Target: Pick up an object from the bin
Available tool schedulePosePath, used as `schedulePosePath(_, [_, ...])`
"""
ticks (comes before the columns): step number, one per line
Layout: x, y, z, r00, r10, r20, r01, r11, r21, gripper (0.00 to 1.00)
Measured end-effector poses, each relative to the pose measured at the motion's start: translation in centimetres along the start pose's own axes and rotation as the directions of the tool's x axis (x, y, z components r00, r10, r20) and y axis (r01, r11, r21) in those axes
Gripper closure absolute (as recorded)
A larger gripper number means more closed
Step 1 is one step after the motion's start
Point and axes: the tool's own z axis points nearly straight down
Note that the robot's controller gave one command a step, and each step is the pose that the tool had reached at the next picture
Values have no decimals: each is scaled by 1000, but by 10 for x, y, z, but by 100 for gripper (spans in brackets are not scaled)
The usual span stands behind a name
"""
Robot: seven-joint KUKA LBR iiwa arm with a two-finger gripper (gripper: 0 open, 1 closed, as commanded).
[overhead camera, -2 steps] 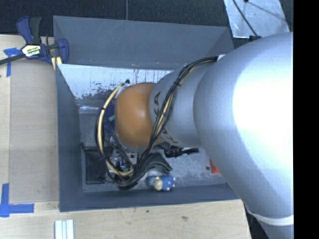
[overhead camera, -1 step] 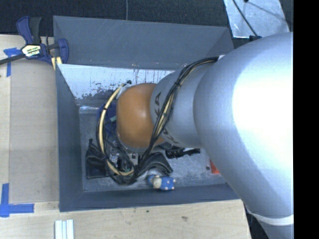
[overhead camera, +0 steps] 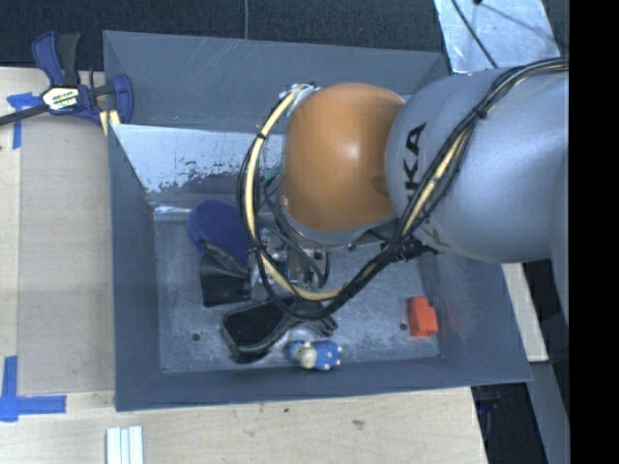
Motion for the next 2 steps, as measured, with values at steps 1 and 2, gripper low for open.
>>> schedulePosePath(1, [-13, 11, 135, 940, 340, -5, -340, 940, 4, 100])
schedulePosePath(2, [-18, 72, 151, 955, 296, -5, -296, 955, 3, 100])
